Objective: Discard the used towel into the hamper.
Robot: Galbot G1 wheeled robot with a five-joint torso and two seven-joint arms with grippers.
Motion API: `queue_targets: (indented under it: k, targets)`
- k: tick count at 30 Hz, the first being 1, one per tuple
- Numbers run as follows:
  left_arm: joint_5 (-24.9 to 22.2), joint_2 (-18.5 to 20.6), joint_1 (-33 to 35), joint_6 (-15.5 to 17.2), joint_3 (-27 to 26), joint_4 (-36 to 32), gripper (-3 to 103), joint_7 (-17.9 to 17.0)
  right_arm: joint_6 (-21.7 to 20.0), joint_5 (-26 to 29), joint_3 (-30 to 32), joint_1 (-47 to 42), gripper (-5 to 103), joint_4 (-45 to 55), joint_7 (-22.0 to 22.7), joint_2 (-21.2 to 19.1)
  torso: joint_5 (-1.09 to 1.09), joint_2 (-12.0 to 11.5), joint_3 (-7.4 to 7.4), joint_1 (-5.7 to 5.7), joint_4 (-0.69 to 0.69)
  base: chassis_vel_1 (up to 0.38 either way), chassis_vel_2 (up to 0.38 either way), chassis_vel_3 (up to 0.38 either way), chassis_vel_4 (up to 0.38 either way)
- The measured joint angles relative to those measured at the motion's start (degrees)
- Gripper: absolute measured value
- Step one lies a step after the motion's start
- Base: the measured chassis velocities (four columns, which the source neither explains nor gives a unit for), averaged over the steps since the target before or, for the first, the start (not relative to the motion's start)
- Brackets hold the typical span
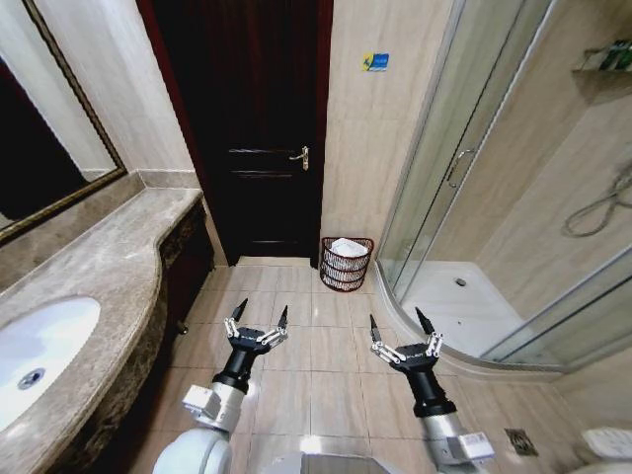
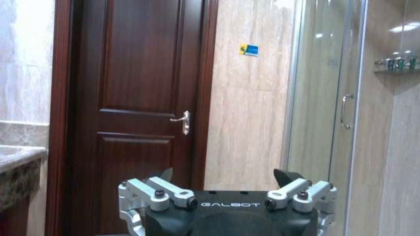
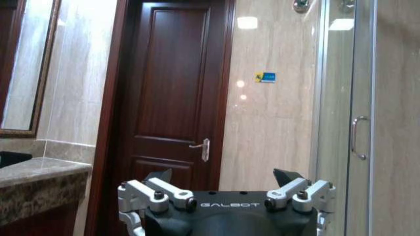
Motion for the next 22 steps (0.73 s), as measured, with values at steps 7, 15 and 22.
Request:
queue_targets:
  k: [7, 15, 22]
  targets:
    - [0.0, 0.0, 0.0, 0.0, 0.0, 0.0, 100, 0.0, 0.0, 0.0, 0.0, 0.0, 100, 0.0, 0.0, 0.0, 0.00, 0.0, 0.00, 0.00, 0.00, 0.000, 0.000, 0.000, 0.000]
    - [0.0, 0.0, 0.0, 0.0, 0.0, 0.0, 100, 0.0, 0.0, 0.0, 0.0, 0.0, 100, 0.0, 0.0, 0.0, 0.00, 0.0, 0.00, 0.00, 0.00, 0.000, 0.000, 0.000, 0.000]
    - [0.0, 0.0, 0.0, 0.0, 0.0, 0.0, 100, 0.0, 0.0, 0.0, 0.0, 0.0, 100, 0.0, 0.0, 0.0, 0.00, 0.0, 0.00, 0.00, 0.00, 0.000, 0.000, 0.000, 0.000]
